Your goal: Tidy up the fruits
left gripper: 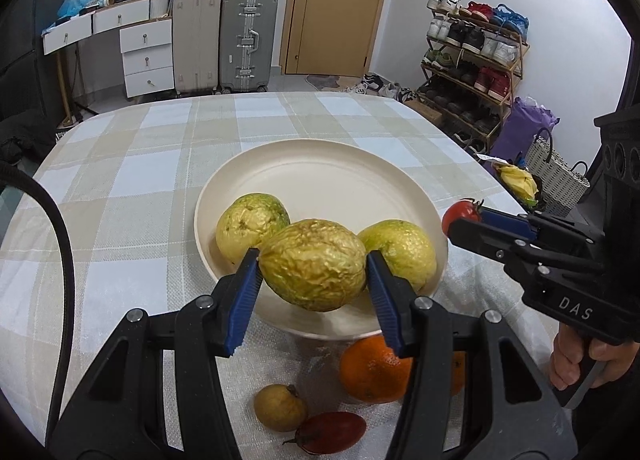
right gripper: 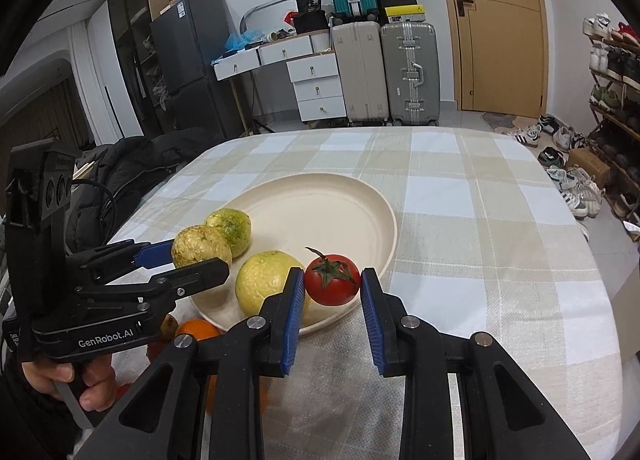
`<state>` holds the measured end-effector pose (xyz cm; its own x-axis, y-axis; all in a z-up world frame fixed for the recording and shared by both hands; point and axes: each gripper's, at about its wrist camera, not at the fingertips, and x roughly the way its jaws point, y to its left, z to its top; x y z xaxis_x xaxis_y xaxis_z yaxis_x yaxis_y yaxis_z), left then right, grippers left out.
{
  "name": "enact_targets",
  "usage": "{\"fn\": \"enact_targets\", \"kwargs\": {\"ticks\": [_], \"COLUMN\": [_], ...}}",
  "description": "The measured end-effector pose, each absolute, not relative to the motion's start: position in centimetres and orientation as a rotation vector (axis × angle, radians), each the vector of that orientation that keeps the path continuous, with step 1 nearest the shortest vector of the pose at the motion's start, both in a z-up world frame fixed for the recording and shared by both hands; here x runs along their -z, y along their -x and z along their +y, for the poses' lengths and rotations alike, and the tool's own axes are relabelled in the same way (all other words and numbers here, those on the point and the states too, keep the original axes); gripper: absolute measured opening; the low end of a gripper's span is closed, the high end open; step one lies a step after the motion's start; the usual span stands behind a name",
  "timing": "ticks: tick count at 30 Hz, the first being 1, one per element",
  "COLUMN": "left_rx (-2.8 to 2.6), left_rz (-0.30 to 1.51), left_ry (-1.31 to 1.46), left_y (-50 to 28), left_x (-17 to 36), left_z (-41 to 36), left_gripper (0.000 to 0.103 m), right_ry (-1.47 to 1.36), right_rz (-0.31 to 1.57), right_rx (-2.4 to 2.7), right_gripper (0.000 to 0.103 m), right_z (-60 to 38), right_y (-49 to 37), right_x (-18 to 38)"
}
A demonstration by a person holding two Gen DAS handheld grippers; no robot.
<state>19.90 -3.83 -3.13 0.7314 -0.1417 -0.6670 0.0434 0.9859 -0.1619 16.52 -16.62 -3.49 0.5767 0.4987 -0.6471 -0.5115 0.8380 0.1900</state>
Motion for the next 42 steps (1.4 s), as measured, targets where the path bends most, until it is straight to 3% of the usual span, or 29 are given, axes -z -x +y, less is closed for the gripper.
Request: {"fn": "enact_targets", "kwargs": {"ticks": [33,36,39,42], "left_rx": [0.104,0.104,0.100,0.091], "left_rz": [0.771,0.763,0.754,0.716], "left_ry": [0.168,0.167,0.151,0.133], "left_y": [-20.6,-19.9,-19.1,-17.2], "left_x": [4.3,3.6,2.8,1.7], "left_z": [-3.1,-2.9,-2.9,-3.0], "left_gripper": [0.050,0.051,0.060,0.076], "right_ry": [0.052,0.054,0.055,0.044], "right_rz": [0.766,0.749,0.717,0.700], "right_rx": [-0.560,-0.554,-0.543,-0.533], "right_gripper": [0.033,0.043,0.057,0.088], "right_z": [-16.4,-16.9,-17.5,-18.2], "right_y": [-15.8,-15.0,-14.2,-13.3], "right_x": [3.6,3.0,2.5,2.1]}}
